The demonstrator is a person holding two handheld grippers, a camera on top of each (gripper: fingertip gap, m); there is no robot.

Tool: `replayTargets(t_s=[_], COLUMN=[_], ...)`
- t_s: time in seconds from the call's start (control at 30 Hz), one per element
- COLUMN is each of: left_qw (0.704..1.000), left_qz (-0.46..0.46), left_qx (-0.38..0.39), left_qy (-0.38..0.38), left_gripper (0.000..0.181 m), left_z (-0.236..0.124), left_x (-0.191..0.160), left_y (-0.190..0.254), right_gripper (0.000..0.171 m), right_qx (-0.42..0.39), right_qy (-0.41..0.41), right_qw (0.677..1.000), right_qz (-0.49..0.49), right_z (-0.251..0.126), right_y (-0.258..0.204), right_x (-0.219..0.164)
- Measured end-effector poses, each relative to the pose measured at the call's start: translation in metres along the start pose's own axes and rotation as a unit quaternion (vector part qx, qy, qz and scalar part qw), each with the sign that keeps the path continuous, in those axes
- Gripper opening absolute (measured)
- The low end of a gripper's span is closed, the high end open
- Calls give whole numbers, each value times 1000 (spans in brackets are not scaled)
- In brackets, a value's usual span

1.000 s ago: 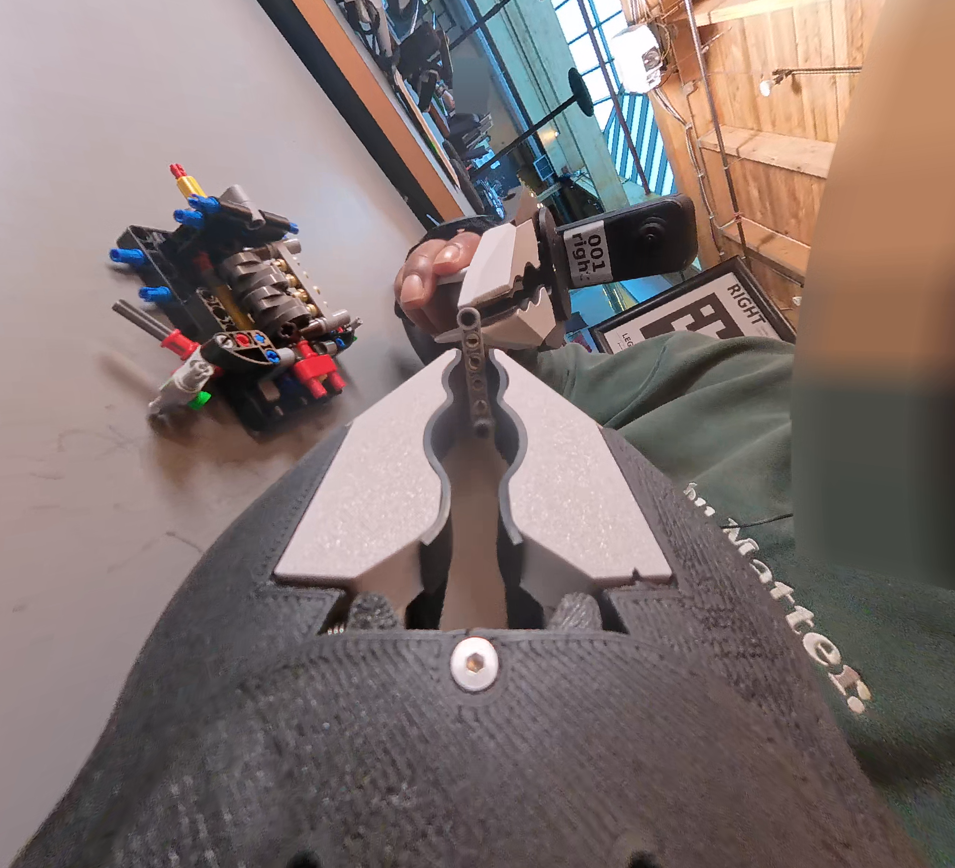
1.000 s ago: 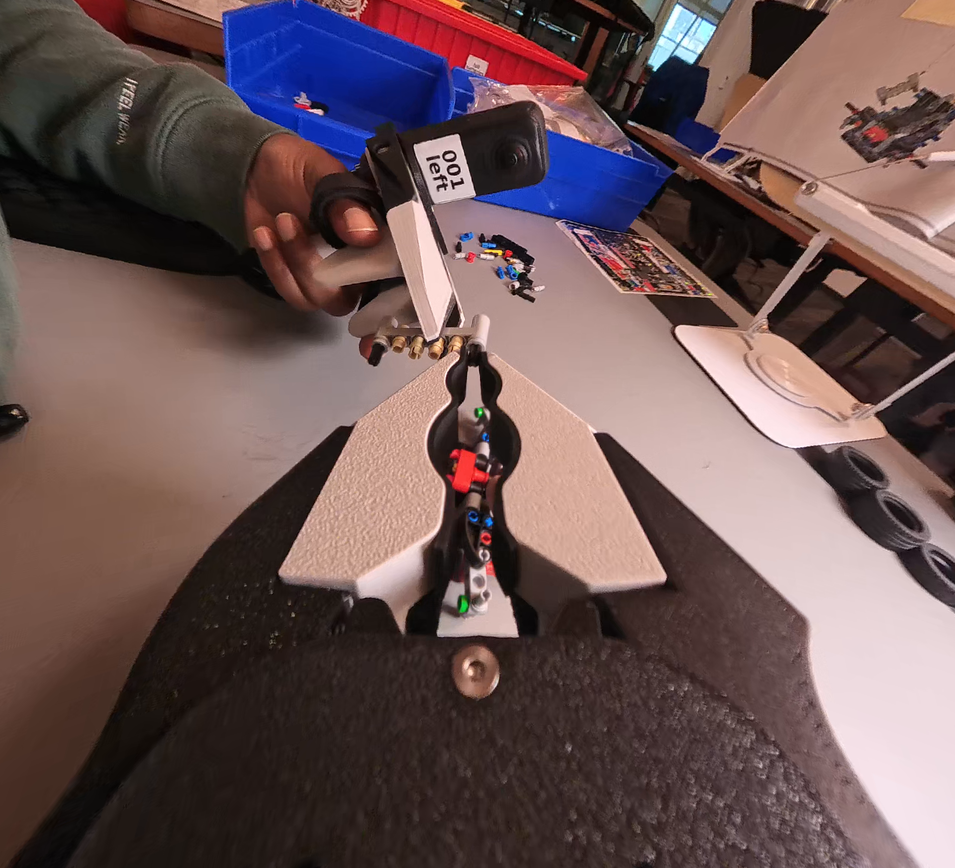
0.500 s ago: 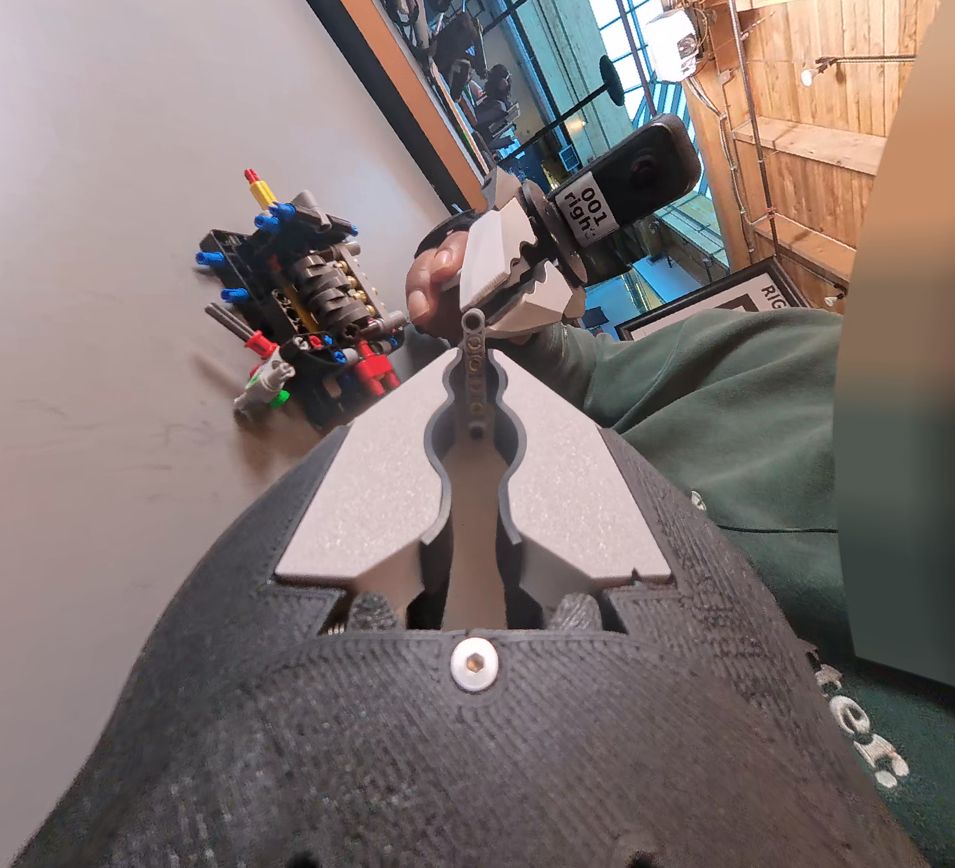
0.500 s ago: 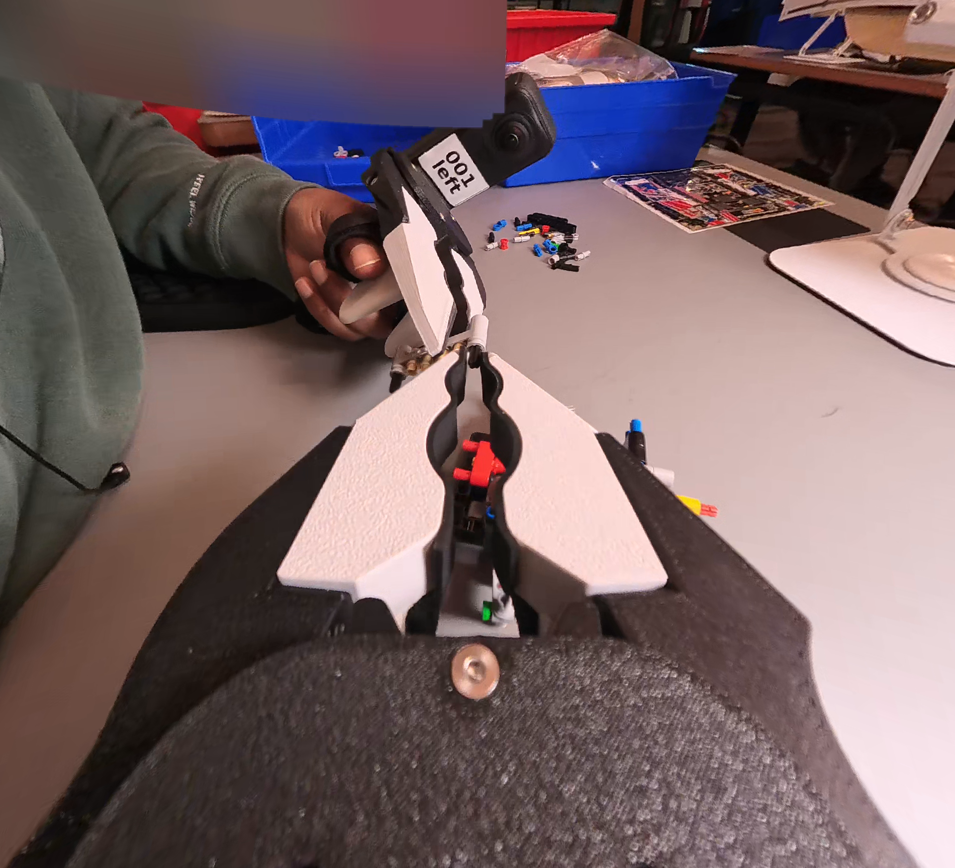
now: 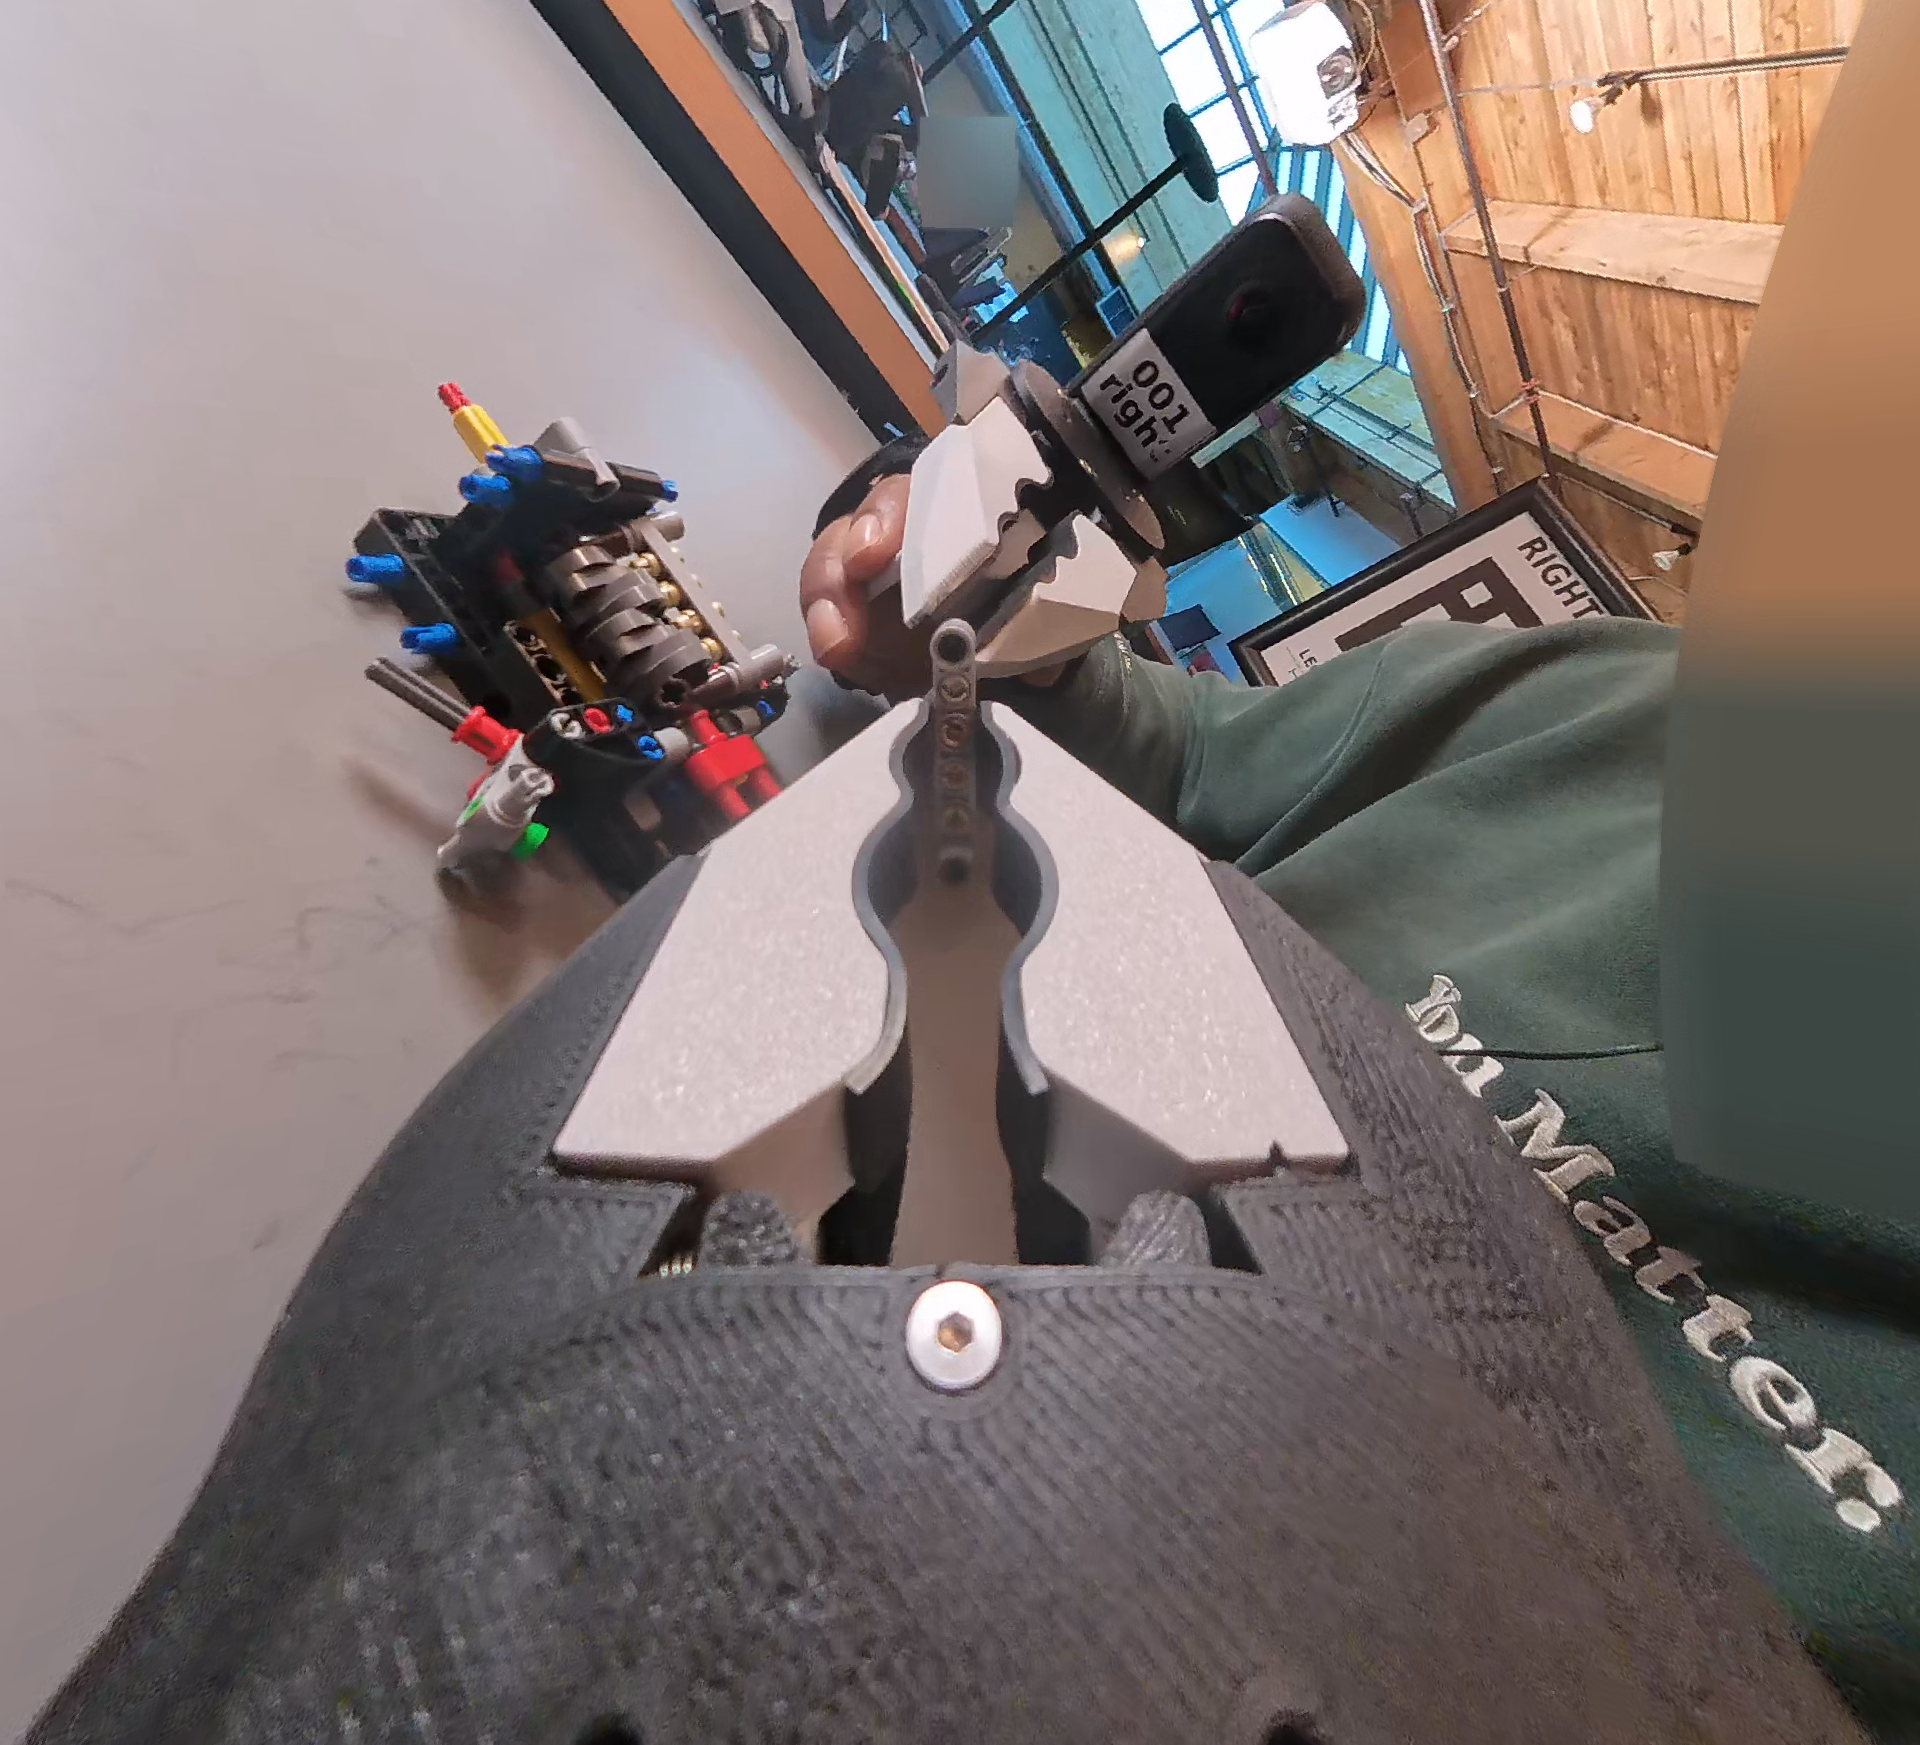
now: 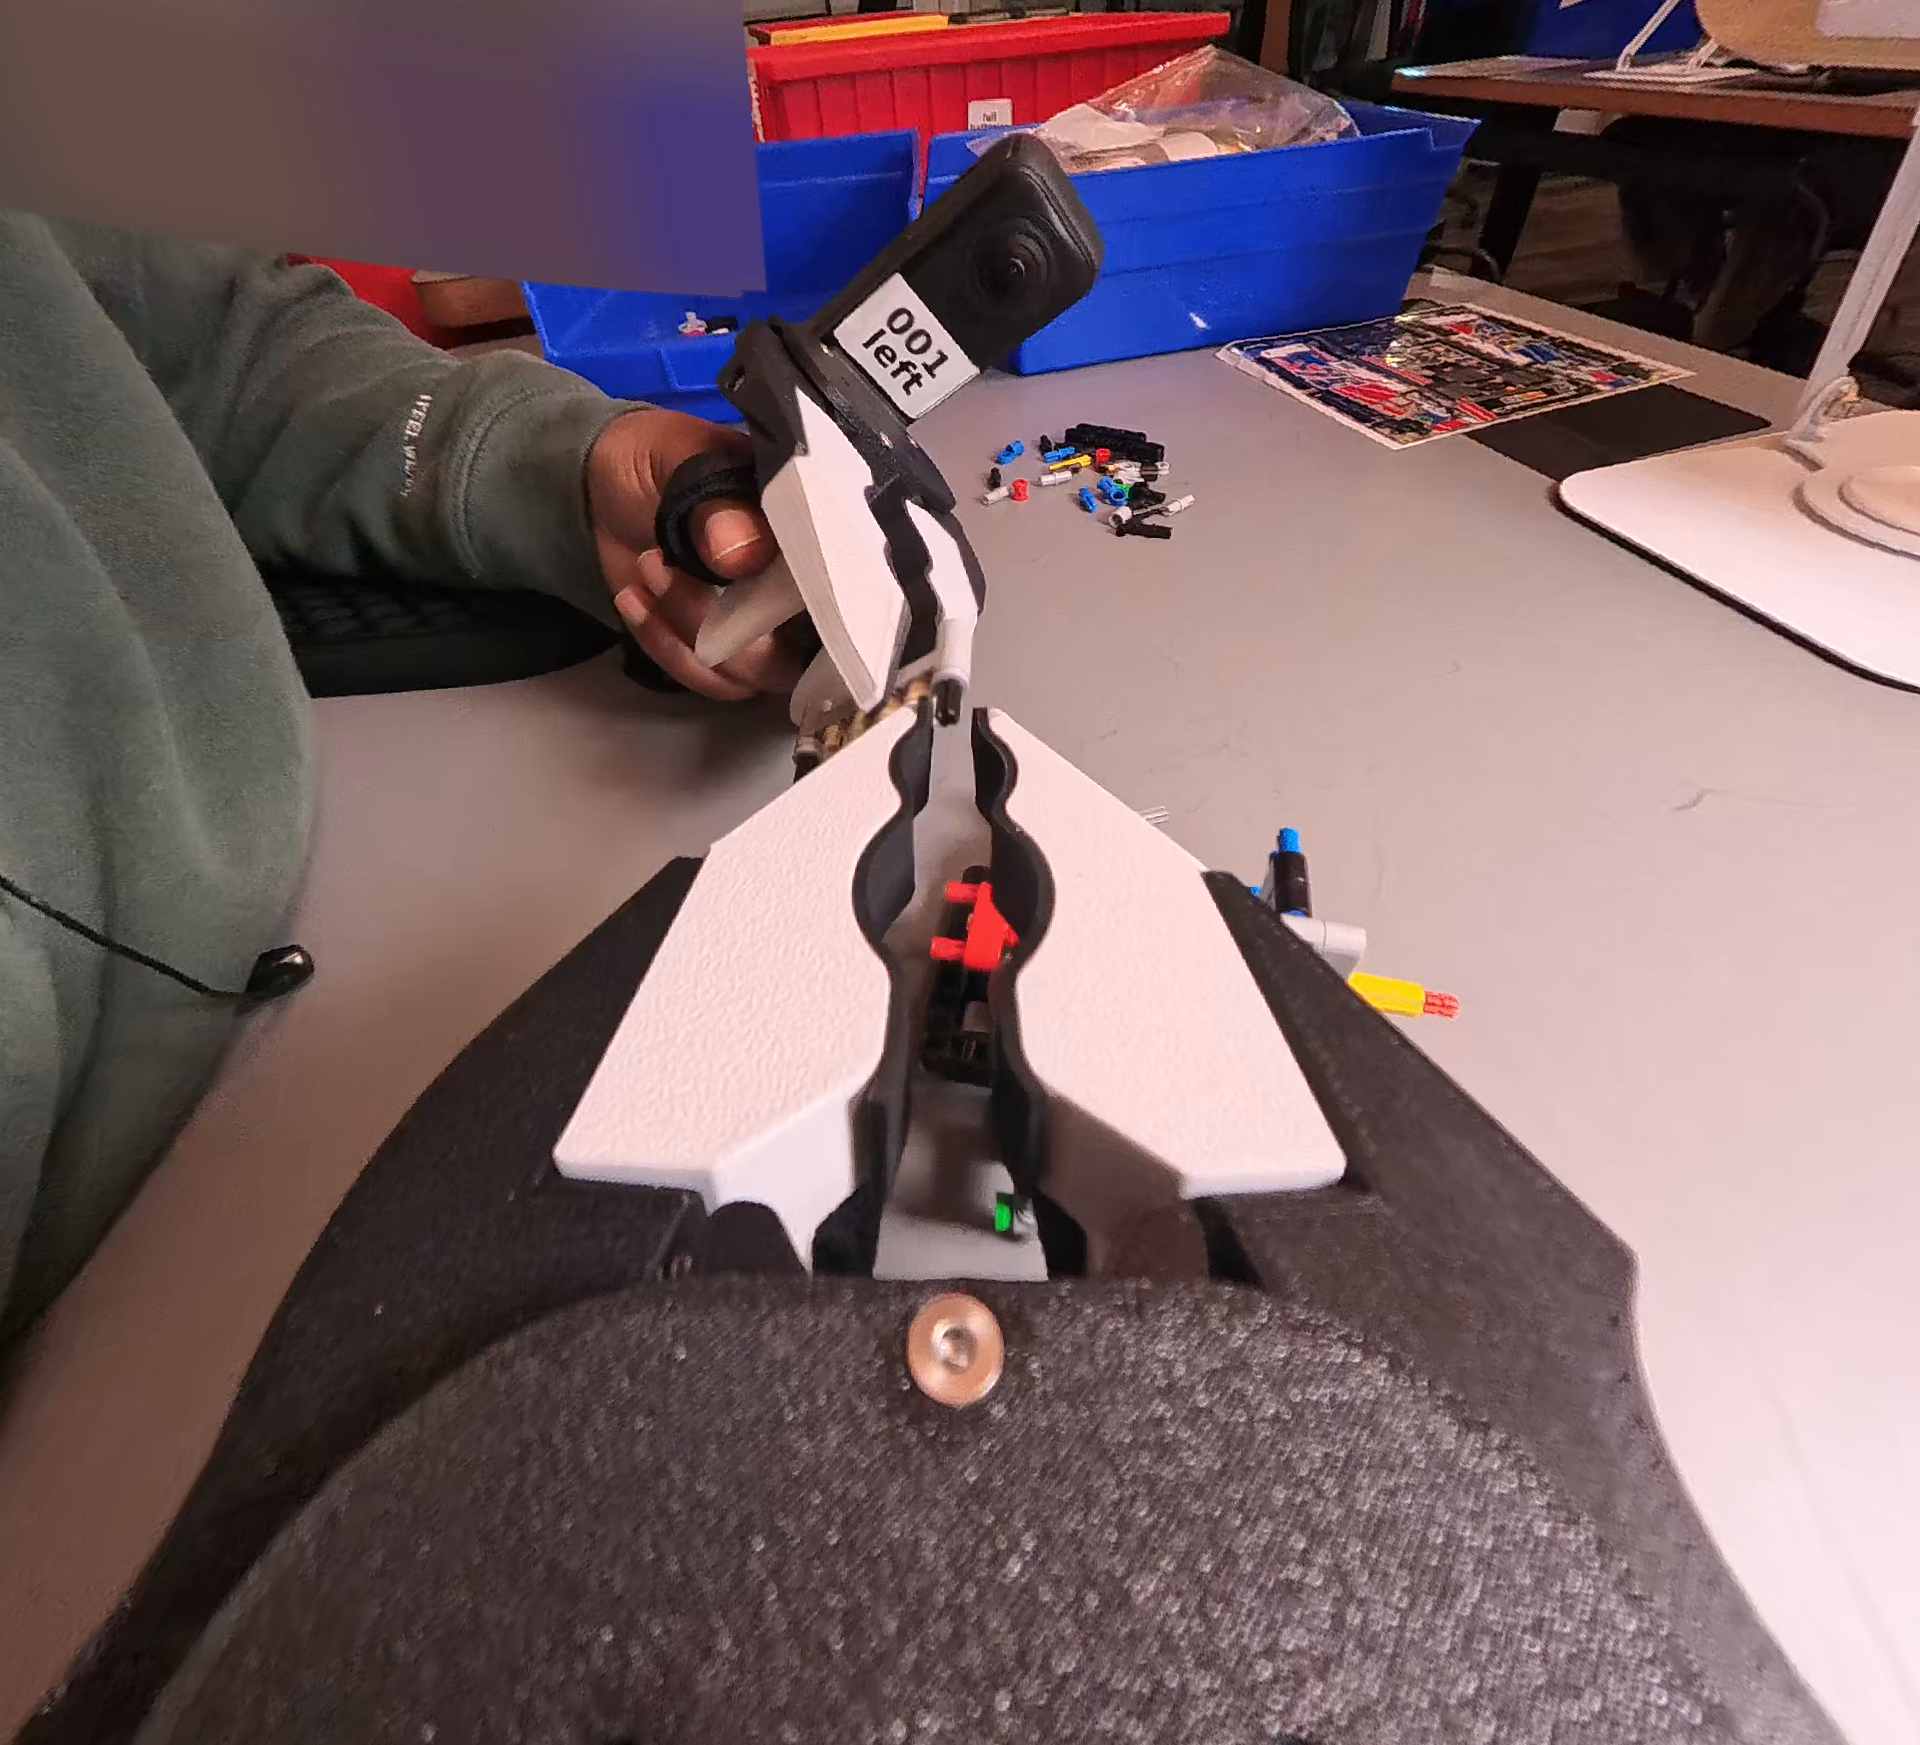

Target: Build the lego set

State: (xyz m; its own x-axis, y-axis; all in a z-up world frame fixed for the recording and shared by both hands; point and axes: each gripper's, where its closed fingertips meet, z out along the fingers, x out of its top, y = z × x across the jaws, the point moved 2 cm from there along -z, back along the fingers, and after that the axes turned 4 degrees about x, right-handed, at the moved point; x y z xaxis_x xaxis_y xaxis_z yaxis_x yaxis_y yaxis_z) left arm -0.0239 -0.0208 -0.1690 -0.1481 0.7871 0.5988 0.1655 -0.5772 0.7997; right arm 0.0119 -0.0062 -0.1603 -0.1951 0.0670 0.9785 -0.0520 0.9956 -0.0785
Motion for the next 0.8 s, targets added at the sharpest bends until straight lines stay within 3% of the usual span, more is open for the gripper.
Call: replayTargets(t_s=[0.37,0.8], left_qw=[999,993], left_qz=[32,-88], left_qx=[-12,-68], left_qy=[4,-23], left_gripper=[5,5], left_z=[1,3], left_x=[0,-8], left_y=[8,11], right_gripper=[2,0], right_qx=[1,-67], right_qy=[8,-38], right_qw=[1000,961], right_qz=[-10,-267], right_z=[-2,-3], right_y=[-6,-15], right_x=[7,4])
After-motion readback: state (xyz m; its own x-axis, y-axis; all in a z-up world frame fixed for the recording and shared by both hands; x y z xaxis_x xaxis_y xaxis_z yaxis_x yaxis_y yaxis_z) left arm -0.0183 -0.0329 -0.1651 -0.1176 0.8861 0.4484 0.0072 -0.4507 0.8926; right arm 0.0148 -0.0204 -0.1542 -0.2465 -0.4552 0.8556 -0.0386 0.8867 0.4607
